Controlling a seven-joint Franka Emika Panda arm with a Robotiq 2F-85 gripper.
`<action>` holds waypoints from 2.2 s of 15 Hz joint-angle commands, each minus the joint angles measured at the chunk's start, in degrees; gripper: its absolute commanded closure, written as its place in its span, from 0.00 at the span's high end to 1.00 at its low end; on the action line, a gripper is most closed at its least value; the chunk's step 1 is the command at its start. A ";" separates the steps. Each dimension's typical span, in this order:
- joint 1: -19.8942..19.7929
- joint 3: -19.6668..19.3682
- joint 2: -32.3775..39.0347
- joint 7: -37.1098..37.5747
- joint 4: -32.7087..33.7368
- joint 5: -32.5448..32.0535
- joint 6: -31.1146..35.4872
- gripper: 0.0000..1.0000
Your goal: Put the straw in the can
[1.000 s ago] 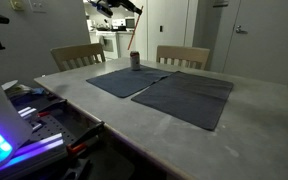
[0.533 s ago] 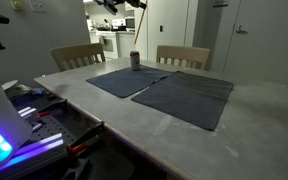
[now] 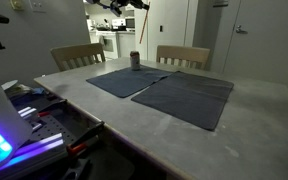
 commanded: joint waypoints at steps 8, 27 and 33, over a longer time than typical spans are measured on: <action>0.63 0.36 6.37 -4.73 7.13 0.17 6.20 0.02; 1.48 0.24 9.31 -5.77 7.44 1.87 5.37 0.02; 0.91 -0.03 10.52 -6.01 7.98 3.03 5.28 0.02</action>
